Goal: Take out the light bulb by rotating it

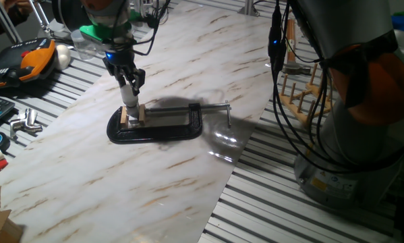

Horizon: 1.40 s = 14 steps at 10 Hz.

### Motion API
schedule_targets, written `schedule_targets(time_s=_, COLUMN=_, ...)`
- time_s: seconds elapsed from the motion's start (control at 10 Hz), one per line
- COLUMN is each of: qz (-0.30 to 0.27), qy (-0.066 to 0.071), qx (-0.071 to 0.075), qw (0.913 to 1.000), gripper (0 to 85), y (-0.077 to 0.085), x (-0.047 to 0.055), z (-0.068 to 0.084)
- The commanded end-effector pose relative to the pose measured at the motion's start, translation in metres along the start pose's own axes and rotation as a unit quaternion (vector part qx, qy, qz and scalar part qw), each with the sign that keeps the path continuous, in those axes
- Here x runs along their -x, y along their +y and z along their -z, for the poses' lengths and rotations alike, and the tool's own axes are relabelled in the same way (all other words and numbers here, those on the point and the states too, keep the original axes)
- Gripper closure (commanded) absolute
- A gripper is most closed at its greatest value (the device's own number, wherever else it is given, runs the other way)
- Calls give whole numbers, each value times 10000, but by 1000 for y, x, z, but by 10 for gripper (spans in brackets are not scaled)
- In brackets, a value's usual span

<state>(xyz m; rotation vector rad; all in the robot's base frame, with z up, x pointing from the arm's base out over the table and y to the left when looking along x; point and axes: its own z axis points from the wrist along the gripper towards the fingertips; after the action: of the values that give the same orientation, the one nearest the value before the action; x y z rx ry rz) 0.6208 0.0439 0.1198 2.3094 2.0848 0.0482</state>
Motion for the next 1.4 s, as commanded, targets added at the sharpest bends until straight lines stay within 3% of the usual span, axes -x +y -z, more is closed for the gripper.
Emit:
schedule_targets(time_s=0.0, qz=100, qy=0, qx=1, qw=10000, gripper=850, y=0, x=0, z=0)
schedule_targets(time_s=0.4, qz=435, qy=68, qx=-141, qw=9989, gripper=850, y=0, x=0, z=-1)
schedule_targets(time_s=1.3, qz=1543, qy=11, qx=-60, qw=9880, gripper=850, y=-1, x=0, z=0)
